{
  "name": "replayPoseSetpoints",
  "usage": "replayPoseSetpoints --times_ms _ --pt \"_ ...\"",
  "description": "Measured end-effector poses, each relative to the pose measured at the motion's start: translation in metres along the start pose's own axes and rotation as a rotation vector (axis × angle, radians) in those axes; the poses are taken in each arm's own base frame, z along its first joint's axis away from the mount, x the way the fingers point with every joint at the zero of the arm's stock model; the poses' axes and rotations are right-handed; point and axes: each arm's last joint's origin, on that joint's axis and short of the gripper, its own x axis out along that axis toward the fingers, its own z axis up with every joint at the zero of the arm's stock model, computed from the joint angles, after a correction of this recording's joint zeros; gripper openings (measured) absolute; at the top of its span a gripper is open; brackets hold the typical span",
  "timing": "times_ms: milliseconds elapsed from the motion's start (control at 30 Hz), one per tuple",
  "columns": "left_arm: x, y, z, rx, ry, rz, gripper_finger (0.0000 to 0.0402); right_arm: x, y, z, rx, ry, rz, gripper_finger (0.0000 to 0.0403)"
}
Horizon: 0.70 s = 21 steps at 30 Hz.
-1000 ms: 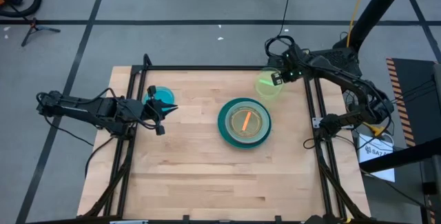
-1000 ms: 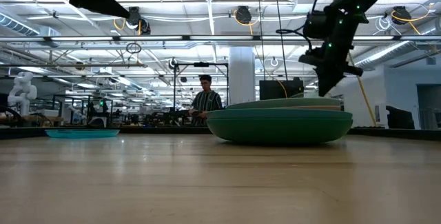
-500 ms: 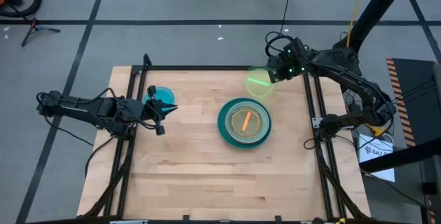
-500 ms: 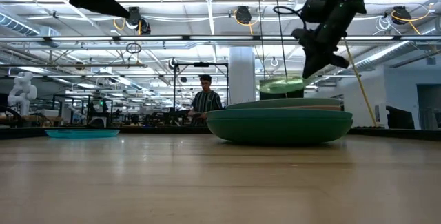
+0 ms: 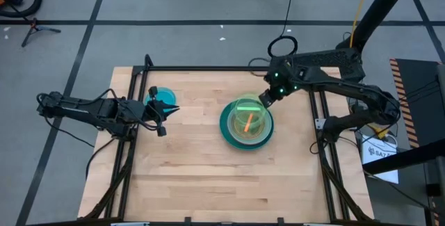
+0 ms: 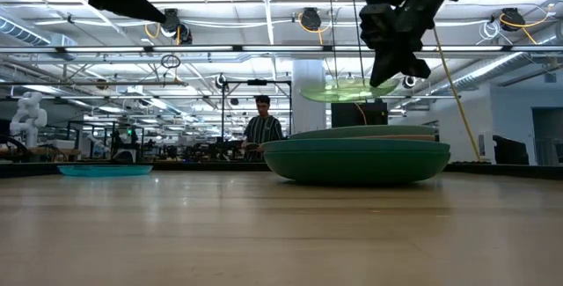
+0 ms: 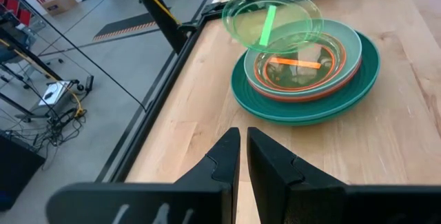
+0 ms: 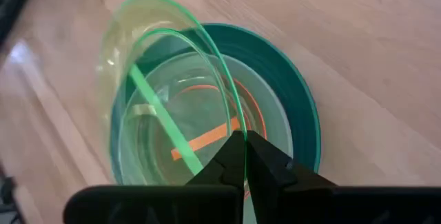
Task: Stack plastic plates
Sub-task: Stack the green plate on top of the orange plate
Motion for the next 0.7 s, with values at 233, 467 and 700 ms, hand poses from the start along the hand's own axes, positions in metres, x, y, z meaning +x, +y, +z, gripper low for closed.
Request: replayPoseSetpoints --times_ms 233,467,700 --pt "0.0 0.0 0.0 -0.004 0.0 0.0 0.0035 0.005 0.02 -0.012 -0.017 -0.04 -0.102 0.0008" --pt "0.0 0.0 0.0 -0.011 0.0 0.0 0.0035 0.01 0.036 -0.023 -0.079 -0.02 -0.102 0.0009" --pt "0.0 0.0 0.002 -0.039 -0.014 0.002 0.0035 0.024 0.05 -0.036 -0.151 0.005 -0.157 0.0053"
